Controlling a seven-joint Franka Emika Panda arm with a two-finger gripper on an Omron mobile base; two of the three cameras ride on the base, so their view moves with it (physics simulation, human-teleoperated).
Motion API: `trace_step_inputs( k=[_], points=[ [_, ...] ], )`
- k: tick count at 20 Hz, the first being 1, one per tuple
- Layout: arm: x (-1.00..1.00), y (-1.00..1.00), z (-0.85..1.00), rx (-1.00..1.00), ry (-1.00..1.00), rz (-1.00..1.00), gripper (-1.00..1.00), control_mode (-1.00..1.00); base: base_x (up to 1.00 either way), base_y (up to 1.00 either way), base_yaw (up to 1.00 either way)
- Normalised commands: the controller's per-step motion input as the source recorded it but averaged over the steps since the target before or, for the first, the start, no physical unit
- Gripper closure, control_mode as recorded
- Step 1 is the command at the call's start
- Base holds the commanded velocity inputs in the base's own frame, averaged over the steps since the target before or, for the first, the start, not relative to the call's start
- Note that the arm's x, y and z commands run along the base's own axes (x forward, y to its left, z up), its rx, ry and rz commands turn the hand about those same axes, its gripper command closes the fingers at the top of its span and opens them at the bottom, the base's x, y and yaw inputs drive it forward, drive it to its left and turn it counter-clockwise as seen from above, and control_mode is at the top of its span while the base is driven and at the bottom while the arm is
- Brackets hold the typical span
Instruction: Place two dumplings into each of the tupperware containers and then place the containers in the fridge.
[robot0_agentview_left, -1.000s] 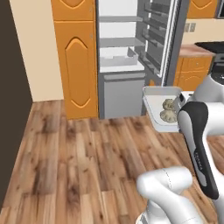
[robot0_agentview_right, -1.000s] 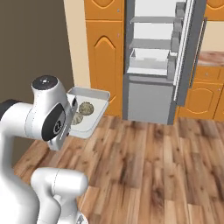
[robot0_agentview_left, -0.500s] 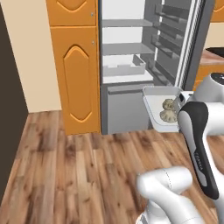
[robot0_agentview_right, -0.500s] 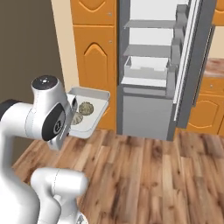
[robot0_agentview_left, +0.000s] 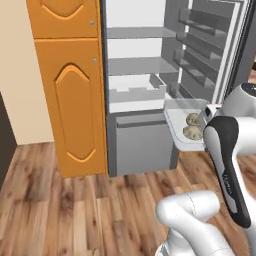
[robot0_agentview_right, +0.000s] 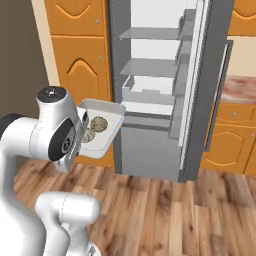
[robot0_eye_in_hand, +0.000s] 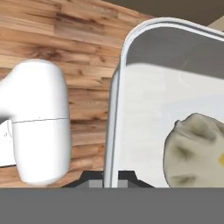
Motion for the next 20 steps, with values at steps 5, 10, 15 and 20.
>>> trace_step_inputs(
  k=[5,10,15,20],
  points=[
    [0.00,0.00,0.00,0.00,0.00,0.00,1.00,1.00,1.00,-0.01,0.08],
    [0.00,0.00,0.00,0.00,0.00,0.00,1.00,1.00,1.00,-0.05,0.14],
    [0.00,0.00,0.00,0.00,0.00,0.00,1.00,1.00,0.97,-0.25,0.09],
    [0.00,0.00,0.00,0.00,0.00,0.00,1.00,1.00,0.74,-0.28,0.01]
  ],
)
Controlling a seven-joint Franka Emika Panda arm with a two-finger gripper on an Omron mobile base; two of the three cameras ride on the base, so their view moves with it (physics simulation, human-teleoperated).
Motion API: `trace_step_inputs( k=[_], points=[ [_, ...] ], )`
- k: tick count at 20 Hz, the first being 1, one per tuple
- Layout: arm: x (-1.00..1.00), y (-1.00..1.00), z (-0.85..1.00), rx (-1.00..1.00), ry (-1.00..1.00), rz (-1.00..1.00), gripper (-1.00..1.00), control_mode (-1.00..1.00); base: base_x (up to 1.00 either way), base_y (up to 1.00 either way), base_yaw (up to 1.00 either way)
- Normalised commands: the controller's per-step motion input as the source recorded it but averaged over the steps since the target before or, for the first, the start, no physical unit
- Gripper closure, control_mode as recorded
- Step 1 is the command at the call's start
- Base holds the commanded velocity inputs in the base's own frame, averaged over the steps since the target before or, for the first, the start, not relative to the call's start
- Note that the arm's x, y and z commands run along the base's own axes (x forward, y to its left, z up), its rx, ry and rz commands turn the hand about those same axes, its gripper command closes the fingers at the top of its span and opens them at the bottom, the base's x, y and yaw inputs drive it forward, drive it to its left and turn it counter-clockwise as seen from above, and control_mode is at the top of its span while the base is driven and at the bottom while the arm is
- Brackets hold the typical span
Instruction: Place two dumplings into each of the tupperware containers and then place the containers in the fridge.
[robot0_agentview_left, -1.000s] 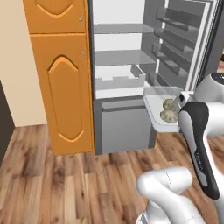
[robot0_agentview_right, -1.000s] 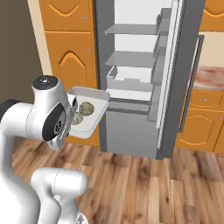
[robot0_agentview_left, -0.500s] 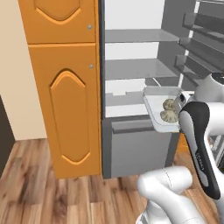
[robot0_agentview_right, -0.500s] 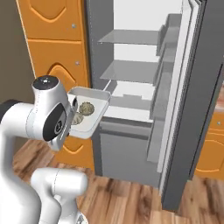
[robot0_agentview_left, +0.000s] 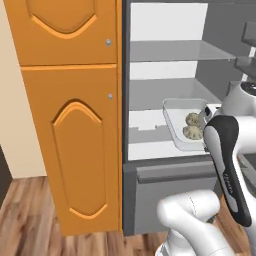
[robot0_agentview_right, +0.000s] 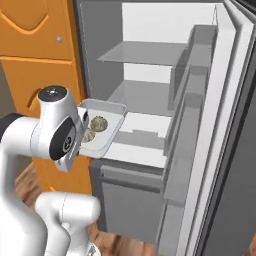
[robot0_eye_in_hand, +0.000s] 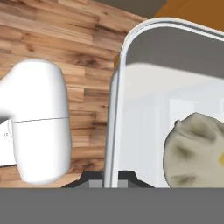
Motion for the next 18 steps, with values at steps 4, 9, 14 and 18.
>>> trace_step_inputs(
  k=[4,9,14,18],
  points=[
    [0.00,0.00,0.00,0.00,0.00,0.00,1.00,1.00,0.67,-0.24,-0.14],
    [0.00,0.00,0.00,0.00,0.00,0.00,1.00,1.00,0.59,-0.45,-0.13],
    [0.00,0.00,0.00,0.00,0.00,0.00,1.00,1.00,0.41,-0.38,-0.01],
    [0.00,0.00,0.00,0.00,0.00,0.00,1.00,1.00,0.48,-0.04,0.00]
  ],
)
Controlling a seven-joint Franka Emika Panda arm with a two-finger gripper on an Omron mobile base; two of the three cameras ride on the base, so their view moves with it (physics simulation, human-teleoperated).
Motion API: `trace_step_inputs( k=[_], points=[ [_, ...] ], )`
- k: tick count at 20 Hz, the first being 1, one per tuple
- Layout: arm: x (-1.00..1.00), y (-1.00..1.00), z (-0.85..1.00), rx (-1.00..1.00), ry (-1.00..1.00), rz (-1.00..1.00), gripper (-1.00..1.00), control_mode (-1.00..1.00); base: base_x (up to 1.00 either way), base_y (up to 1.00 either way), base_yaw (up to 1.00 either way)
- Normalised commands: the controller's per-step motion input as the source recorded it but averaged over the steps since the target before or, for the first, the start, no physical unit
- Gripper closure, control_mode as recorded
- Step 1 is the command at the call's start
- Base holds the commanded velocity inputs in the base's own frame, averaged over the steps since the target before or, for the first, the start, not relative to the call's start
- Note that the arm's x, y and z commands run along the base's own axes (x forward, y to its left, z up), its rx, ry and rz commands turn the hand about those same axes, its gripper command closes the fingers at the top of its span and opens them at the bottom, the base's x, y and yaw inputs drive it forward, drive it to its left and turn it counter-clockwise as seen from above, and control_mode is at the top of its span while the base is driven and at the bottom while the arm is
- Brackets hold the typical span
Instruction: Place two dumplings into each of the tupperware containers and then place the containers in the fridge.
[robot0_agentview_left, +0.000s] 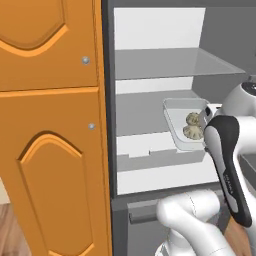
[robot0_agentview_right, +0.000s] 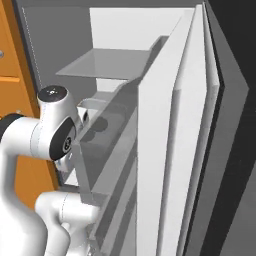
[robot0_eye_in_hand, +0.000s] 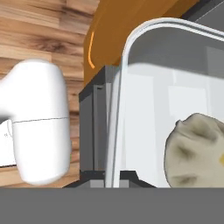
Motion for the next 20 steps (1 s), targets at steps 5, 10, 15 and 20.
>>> trace_step_inputs(
  k=[5,10,15,20],
  points=[
    [0.00,0.00,0.00,0.00,0.00,0.00,1.00,1.00,0.51,-0.08,0.00],
    [0.00,0.00,0.00,0.00,0.00,0.00,1.00,1.00,0.40,-0.13,0.00],
    [0.07,-0.03,-0.08,0.00,-0.01,0.00,1.00,-1.00,0.32,-0.10,0.00],
    [0.45,-0.10,-0.63,0.00,-0.10,0.00,1.00,-1.00,0.00,0.00,0.00]
  ],
)
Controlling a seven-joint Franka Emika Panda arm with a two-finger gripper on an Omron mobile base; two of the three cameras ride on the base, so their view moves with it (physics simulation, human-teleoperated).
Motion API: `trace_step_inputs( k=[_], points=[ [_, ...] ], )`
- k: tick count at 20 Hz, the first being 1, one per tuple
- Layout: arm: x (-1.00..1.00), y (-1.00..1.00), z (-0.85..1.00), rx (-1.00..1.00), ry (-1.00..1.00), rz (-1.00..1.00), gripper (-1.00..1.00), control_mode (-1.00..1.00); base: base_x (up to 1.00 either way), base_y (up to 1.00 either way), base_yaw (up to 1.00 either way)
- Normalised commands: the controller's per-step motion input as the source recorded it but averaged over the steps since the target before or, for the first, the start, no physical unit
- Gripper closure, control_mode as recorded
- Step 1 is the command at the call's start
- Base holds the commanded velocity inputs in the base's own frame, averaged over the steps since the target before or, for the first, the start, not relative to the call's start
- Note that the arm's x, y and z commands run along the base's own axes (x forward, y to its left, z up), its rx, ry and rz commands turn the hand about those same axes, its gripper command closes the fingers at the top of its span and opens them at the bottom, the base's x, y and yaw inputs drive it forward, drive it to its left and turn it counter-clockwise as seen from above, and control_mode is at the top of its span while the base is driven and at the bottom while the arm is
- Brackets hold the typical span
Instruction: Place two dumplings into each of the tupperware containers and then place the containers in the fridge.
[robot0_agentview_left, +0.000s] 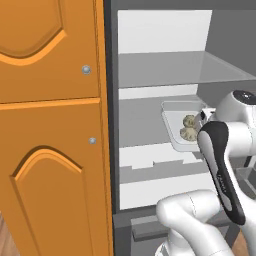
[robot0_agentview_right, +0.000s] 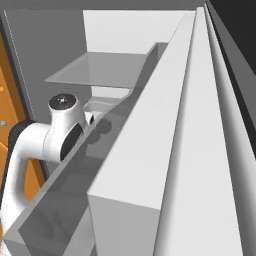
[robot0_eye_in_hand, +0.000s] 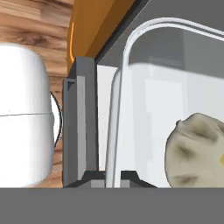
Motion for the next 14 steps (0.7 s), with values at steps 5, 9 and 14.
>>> trace_step_inputs(
  k=[5,9,14],
  points=[
    [0.85,-0.34,-0.42,0.00,-0.07,0.01,1.00,-1.00,0.00,0.00,0.00],
    [0.94,-0.35,-0.11,0.00,-0.01,0.00,1.00,-1.00,0.00,0.00,0.00],
    [0.96,-0.08,-0.02,0.00,0.00,0.00,1.00,-1.00,0.00,0.00,0.00]
  ],
)
